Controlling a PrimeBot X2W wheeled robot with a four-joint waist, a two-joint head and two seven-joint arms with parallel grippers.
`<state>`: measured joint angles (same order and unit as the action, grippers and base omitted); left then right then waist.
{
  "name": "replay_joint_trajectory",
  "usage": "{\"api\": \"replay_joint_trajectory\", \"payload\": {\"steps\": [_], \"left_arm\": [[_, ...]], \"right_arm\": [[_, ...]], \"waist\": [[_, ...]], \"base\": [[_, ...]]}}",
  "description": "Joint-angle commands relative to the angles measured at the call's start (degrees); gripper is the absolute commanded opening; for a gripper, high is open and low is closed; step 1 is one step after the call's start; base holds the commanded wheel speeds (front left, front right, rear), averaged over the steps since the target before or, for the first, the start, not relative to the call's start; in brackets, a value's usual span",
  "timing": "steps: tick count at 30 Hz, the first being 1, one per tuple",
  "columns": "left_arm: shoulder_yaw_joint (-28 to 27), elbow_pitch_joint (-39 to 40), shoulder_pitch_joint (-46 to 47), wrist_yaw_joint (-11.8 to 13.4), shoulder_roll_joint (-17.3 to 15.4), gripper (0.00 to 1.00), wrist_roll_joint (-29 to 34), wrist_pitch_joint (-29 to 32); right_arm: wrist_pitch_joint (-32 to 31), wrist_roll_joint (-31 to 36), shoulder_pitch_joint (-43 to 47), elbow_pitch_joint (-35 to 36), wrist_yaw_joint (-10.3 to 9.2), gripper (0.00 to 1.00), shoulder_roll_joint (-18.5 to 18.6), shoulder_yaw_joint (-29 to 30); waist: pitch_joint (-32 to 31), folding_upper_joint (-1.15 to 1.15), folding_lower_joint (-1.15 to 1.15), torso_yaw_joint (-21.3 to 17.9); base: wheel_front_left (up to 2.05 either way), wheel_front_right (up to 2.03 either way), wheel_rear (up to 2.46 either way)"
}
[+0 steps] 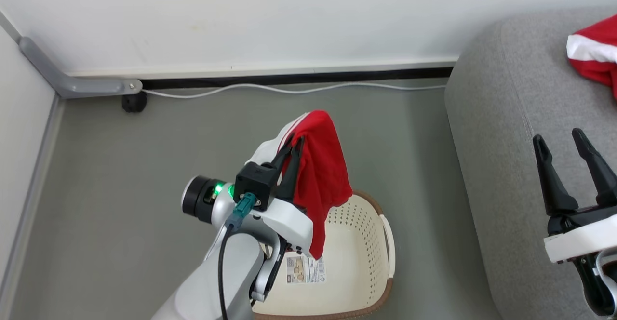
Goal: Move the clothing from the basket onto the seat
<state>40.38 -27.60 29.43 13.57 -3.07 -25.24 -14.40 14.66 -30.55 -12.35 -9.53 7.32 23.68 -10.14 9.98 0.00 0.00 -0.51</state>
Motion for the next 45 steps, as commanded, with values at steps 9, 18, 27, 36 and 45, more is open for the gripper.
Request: {"api": "replay_joint_trajectory", "payload": {"steps": [9, 18, 27, 36, 45], "left_arm": [[-3.59, 10.17, 4.27, -2.59, -1.63, 0.0, 4.7, -0.58], [-3.75, 15.38, 8.38, -1.48, -2.89, 0.0, 6.35, 1.47], [-1.99, 18.09, 8.91, -0.7, -2.4, 0.0, 7.02, 2.94], [0.12, 18.41, 9.66, -0.58, -1.5, 0.0, 7.13, 3.12], [2.79, 18.56, 10.8, -0.66, -0.53, 0.0, 6.63, 2.81]], "right_arm": [[0.34, 1.79, 2.07, -0.63, 0.17, 1.0, -0.56, -1.2], [0.34, 1.65, 1.92, -1.28, 0.17, 1.0, -1.44, -1.54], [0.34, -0.88, -1.58, 4.8, 0.17, 1.0, -0.19, -11.1], [0.34, -2.91, -8.99, 9.44, 0.17, 1.0, 2.04, -25.44], [0.34, -2.23, -14.27, 3.2, 0.17, 1.0, 0.41, -34.34]], "waist": [[-2.74, 0.0, 0.0, 1.36], [-2.64, 0.0, 0.0, 0.68], [-1.88, 0.0, 0.0, 0.94], [-1.22, 0.0, 0.0, 2.21], [-1.2, 0.0, 0.0, 4.48]], "base": [[0.0, 0.0, 0.0], [0.0, 0.0, 0.0], [0.0, 0.0, 0.0], [0.0, 0.0, 0.0], [0.0, 0.0, 0.0]]}}
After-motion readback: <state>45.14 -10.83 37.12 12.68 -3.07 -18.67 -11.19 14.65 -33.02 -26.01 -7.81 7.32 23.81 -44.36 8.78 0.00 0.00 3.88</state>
